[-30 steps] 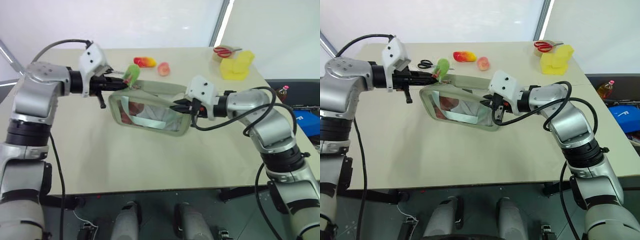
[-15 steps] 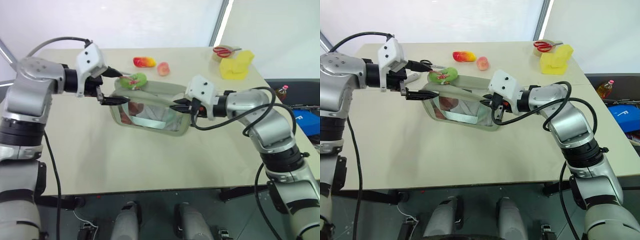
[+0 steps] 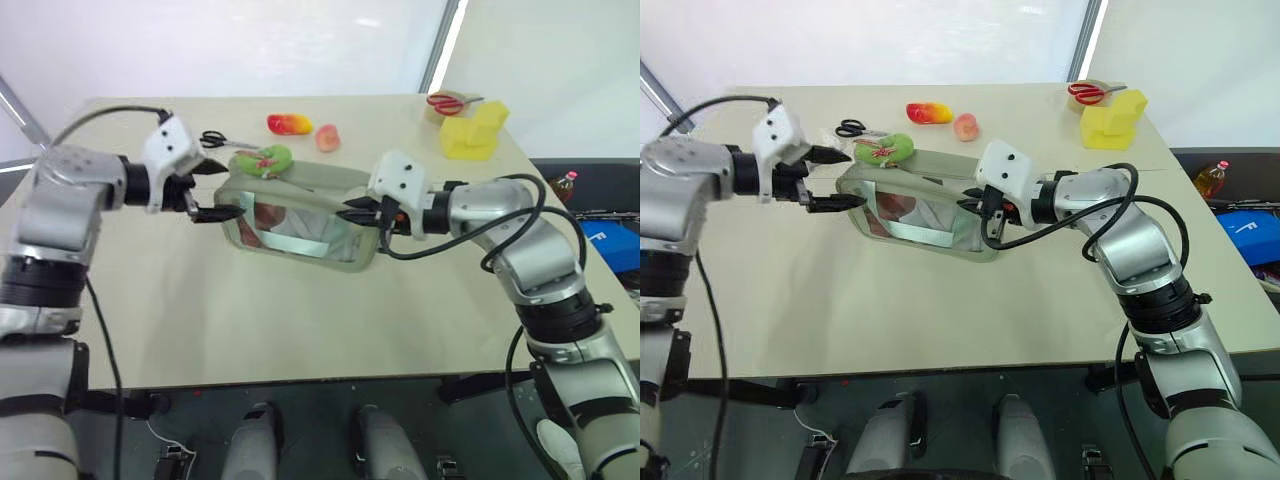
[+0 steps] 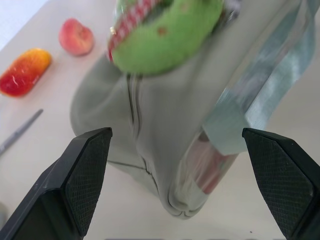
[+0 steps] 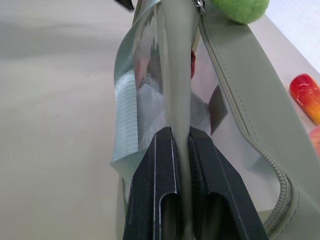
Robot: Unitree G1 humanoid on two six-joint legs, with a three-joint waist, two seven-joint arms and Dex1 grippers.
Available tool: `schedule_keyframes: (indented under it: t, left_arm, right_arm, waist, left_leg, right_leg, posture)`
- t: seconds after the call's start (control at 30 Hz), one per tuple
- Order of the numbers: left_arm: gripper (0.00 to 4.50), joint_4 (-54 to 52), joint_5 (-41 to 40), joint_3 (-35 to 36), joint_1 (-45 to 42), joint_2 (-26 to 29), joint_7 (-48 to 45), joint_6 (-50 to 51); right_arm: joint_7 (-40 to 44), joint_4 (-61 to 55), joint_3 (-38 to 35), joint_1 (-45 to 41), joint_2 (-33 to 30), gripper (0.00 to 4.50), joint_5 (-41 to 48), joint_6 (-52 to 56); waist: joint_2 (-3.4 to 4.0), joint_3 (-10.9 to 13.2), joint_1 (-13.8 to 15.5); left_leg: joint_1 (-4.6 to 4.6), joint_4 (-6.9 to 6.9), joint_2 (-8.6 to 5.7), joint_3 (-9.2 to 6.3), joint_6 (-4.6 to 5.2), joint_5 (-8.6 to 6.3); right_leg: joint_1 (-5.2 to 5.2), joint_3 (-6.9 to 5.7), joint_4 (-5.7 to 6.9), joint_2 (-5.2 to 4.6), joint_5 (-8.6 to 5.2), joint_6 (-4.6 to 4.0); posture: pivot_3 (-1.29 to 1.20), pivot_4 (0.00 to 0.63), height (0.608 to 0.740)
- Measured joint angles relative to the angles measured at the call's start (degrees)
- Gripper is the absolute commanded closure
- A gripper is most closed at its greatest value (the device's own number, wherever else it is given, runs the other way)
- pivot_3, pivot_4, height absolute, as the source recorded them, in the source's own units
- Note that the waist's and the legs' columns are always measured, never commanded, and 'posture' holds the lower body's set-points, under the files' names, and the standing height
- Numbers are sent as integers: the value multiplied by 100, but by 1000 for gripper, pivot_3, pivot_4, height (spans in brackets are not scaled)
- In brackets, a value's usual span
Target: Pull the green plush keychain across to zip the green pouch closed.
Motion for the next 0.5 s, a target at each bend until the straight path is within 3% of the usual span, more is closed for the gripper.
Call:
schedule_keyframes:
  t: [0.07, 0.17, 0.43, 0.5]
  left_arm:
    - [45, 59, 16, 24, 0, 0, 50, -29]
    - [845, 64, 12, 31, 5, -2, 50, -38]
    - [4486, -146, -121, 132, 208, -28, 28, 30]
    - [4486, -203, -140, 156, 256, -29, 39, 70]
  right_arm:
    - [2, -2, 0, 0, 0, 4500, 1, 1]
    - [2, -2, 0, 0, 0, 4500, 1, 1]
    - [1, -4, 2, 0, 1, 4500, -2, 4]
    - [1, -2, 2, 0, 1, 4500, -5, 7]
  waist:
    - [0, 0, 0]
    - [0, 0, 2]
    - [0, 0, 0]
    - [0, 0, 1]
  left_leg:
    - [0, -2, 0, 0, 0, 0]
    - [1, -4, 0, 0, 0, 0]
    - [1, -4, 0, 0, 0, 0]
    - [1, -3, 0, 0, 0, 0]
  right_leg:
    - [0, 0, 0, 0, 0, 0]
    - [0, 0, 0, 0, 0, 0]
    - [0, 0, 0, 0, 0, 0]
    - [0, 0, 0, 0, 0, 0]
  posture:
    - [0, 150, 740]
    - [0, 150, 740]
    - [0, 150, 740]
    - [0, 150, 740]
